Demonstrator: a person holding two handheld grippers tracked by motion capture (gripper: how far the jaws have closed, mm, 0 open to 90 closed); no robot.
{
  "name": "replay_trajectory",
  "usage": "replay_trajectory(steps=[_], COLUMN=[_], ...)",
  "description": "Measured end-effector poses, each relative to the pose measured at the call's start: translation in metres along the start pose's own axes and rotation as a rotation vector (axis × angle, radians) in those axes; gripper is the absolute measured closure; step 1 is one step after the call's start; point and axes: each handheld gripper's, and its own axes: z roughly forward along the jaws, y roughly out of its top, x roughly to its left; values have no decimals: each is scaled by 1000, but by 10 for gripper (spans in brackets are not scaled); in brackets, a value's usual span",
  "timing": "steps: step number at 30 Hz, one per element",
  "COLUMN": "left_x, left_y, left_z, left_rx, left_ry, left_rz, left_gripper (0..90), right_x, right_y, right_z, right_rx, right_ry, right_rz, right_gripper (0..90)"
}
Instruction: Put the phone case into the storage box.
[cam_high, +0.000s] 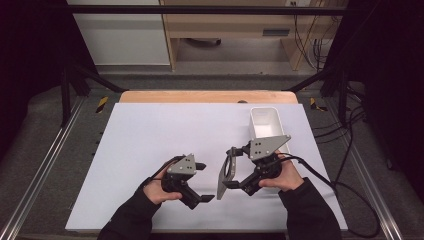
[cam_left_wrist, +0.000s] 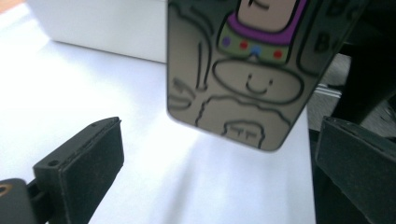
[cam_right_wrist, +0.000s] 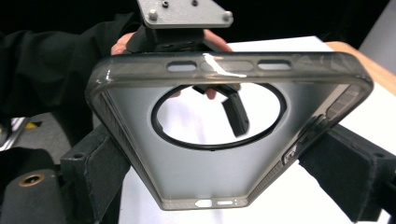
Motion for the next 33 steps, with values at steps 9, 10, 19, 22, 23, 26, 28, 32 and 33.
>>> replay_trajectory(steps=[9,10,19,22,23,26,28,32,33], left_x=[8,9,16,17,18,18,19,19,20], left_y=[-14,-16,-31,-35,-37,-41,-44,-50,-51], left_z=[-20,-23,-45,-52,-54,-59,-63,-69,-71], left_rx=[-50,-58,-113,-136,-142,-154,-161,-165,-167], left_ry=[102,120,207,225,226,249,260,271,276], left_rz=[-54,-59,-120,-139,-145,-156,-162,-167,-171], left_gripper=[0,0,0,0,0,0,0,0,0], right_x=[-2,-2,-3,-4,-4,-4,-4,-6,-6], right_y=[5,5,8,9,10,11,11,13,14], right_z=[-11,-12,-19,-22,-23,-24,-25,-30,-31], right_rx=[-34,-37,-49,-64,-66,-69,-73,-90,-95], right_ry=[-52,-61,-124,-147,-155,-183,-200,-223,-229], right_rz=[13,11,28,40,45,54,60,74,76], right_gripper=[118,118,118,118,118,118,118,118,118])
